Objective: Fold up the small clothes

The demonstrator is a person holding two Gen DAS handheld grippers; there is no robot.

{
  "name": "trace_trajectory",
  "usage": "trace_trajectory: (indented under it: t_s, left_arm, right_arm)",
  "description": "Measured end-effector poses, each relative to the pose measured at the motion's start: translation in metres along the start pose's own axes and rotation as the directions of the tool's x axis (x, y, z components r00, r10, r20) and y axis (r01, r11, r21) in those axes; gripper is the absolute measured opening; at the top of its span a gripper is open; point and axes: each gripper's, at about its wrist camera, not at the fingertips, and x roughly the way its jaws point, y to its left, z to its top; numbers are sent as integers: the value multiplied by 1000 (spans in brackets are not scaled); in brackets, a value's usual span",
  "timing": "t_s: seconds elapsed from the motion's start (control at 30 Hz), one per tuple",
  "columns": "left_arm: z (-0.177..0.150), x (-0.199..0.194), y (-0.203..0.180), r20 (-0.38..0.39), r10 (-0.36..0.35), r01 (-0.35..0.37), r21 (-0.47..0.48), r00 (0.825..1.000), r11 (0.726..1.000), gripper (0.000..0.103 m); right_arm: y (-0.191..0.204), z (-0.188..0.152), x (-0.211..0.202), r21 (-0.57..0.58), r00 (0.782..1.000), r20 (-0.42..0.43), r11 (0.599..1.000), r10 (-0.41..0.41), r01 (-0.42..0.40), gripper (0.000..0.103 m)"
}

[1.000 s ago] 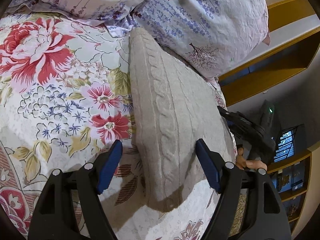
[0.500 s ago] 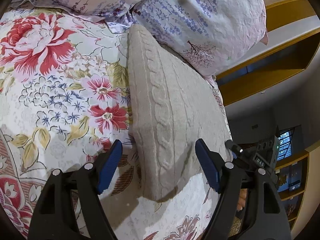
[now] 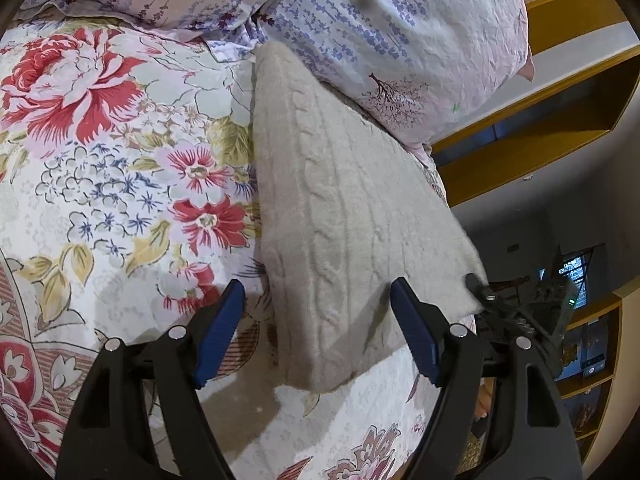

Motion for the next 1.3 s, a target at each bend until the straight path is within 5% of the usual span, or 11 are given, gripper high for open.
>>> trace_trajectory:
  t_s: [0.1, 0.23, 0.43, 0.53, 0.67, 0.77, 0.87, 1.0, 1.3]
  left_arm:
    - [-3, 4, 0, -13, 3, -3, 3, 1000, 1000, 75]
    - [-4, 4, -1, -12, 2, -2, 8, 1000, 1000, 75]
    - [-4, 4, -1, -4, -4, 4, 5, 1000, 1000, 75]
    - [-5, 7, -4, -7, 2, -2, 13, 1000, 1000, 75]
    - [-5, 9, -4, -11, 4, -4, 21, 1000, 1000, 75]
    - [-4, 9, -3, -11, 1, -1, 18, 1000, 1000, 75]
    - [2, 7, 1, -3, -13, 13, -9, 1000, 1000, 75]
    - [13, 1, 7, 27, -36, 37, -46, 999, 998, 75]
    - [37, 3, 10, 36, -63, 66, -82, 997, 994, 75]
  right_arm:
    - [-17, -11, 20, 48, 997, -67, 998, -39, 42, 12]
    - [-15, -10, 14, 56, 998, -53, 998, -39, 41, 20]
    - [13, -3, -22, -40, 991, 116, 997, -63, 68, 24]
    - [32, -6, -13, -123, 996, 85, 992, -27, 37, 26]
    - [34, -19, 25, -177, 994, -40, 980, -102, 94, 36]
    - [31, -23, 26, -183, 994, -37, 978, -107, 99, 37]
    - [26, -15, 20, -132, 995, -74, 990, -67, 57, 42]
    - [17, 3, 4, -15, 998, -38, 998, 59, -60, 73]
    - [-22, 48, 31, 212, 990, -82, 972, 117, -97, 74]
